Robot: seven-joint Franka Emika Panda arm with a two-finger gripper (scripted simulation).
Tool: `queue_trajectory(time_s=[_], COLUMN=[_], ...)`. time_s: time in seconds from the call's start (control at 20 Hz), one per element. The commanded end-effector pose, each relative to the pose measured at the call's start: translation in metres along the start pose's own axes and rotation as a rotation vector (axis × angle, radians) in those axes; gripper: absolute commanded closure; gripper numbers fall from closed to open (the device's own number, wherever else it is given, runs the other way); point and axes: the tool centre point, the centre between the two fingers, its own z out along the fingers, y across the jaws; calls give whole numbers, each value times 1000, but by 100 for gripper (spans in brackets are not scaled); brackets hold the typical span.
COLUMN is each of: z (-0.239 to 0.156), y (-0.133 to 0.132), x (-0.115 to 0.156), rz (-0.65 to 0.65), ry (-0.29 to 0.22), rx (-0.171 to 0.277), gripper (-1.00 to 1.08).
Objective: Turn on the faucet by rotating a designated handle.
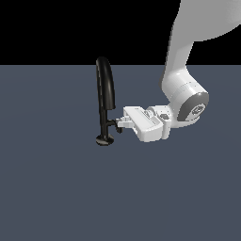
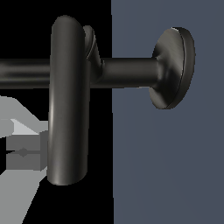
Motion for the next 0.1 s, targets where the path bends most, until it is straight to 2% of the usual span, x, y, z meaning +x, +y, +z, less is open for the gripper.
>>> queue_trajectory(time_s=[0.0, 0.05], z=[0, 0], y=[15, 15], x=[30, 30], rz=[32, 32], ry=[-3, -3], rx=[6, 6], gripper=[108, 108])
